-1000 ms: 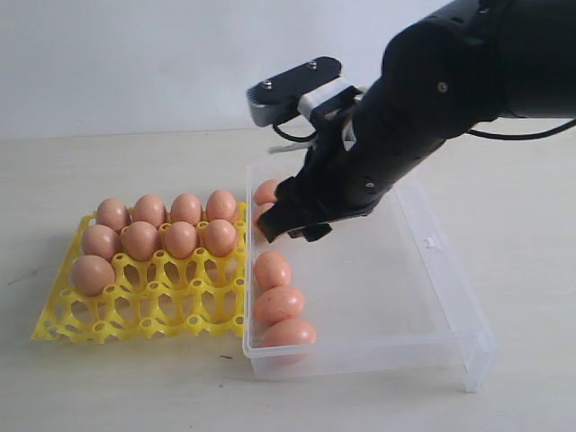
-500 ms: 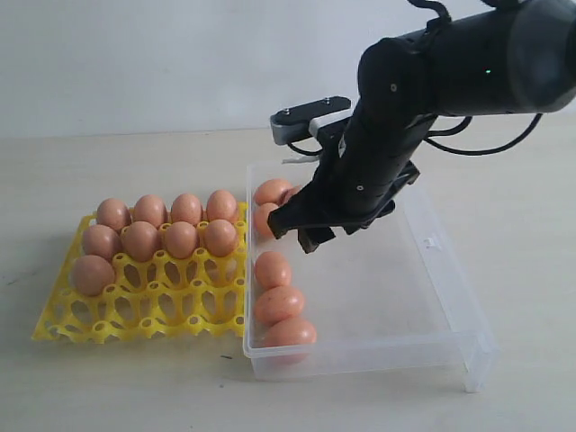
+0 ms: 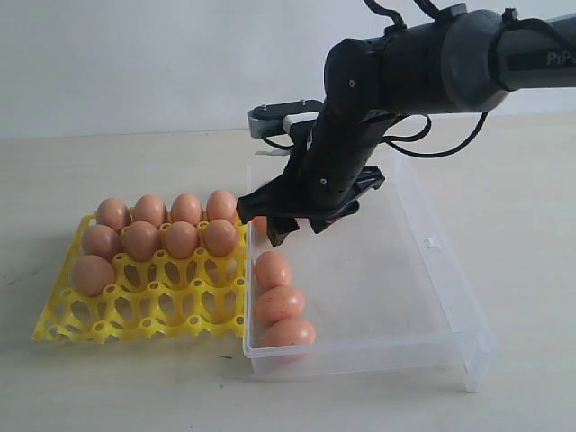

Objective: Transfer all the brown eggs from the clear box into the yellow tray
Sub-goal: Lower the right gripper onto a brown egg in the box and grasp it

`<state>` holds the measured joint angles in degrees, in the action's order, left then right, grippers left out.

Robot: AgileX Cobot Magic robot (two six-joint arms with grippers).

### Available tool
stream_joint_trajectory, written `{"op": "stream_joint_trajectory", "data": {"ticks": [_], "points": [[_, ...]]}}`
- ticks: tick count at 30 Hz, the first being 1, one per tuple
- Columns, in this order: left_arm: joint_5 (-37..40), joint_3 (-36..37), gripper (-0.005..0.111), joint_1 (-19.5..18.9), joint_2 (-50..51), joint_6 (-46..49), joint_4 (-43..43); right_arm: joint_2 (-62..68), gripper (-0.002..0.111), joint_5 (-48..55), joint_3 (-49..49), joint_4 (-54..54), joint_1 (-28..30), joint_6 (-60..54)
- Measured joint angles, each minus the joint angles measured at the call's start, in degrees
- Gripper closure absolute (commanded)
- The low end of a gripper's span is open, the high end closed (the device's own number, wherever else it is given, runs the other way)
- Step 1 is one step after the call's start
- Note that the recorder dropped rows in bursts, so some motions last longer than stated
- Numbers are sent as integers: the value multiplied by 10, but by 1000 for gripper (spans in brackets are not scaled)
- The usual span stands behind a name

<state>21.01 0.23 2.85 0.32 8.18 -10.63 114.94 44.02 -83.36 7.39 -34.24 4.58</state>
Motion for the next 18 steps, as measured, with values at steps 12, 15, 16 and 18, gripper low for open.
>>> {"op": "stream_joint_trajectory", "data": {"ticks": [12, 15, 16, 18], "points": [[0, 0, 107, 0, 0, 0, 0, 31, 52, -55, -1, 15, 0, -1], [0, 0, 107, 0, 0, 0, 0, 43, 52, -62, -1, 19, 0, -1], [0, 0, 107, 0, 0, 0, 0, 46, 52, -63, -1, 19, 0, -1], [0, 0, 107, 0, 0, 0, 0, 52, 52, -67, -1, 19, 0, -1]]}}
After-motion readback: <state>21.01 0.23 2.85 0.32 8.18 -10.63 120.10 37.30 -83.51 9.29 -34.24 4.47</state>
